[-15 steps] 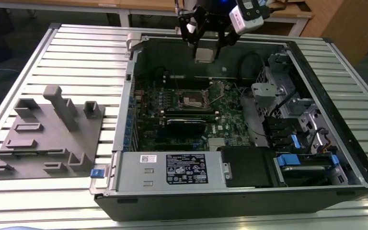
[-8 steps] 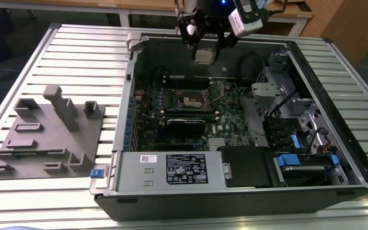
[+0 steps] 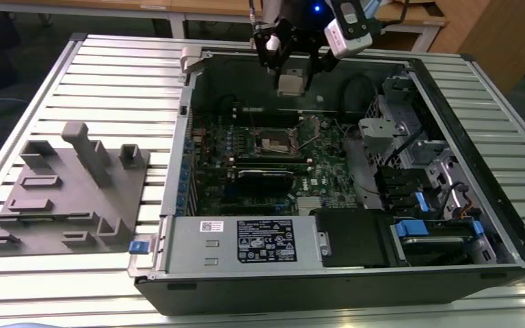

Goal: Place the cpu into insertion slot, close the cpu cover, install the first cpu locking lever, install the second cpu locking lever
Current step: 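Place the cpu into insertion slot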

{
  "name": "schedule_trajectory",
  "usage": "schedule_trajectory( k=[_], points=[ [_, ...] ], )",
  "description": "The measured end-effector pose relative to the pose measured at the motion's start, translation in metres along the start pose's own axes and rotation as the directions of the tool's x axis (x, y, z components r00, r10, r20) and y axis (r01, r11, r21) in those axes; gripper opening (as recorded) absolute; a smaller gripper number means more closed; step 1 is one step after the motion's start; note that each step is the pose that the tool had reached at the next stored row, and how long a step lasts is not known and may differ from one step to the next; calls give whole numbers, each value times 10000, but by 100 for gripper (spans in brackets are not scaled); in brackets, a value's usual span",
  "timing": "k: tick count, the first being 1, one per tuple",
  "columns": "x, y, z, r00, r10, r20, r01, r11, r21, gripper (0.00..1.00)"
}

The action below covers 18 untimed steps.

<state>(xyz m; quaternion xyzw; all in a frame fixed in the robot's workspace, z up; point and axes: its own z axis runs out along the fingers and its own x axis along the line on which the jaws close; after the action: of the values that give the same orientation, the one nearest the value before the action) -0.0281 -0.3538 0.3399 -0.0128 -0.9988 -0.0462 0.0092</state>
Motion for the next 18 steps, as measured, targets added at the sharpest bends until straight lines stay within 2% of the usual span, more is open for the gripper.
schedule_trajectory(
  k=[7,9,18],
  points=[
    [0,-3,23,10000,1,0,-1,10000,0,54],
    [0,-6,57,10000,1,1,-1,10000,-2,54],
    [0,-6,62,10000,1,1,-1,10000,-2,54]
  ],
)
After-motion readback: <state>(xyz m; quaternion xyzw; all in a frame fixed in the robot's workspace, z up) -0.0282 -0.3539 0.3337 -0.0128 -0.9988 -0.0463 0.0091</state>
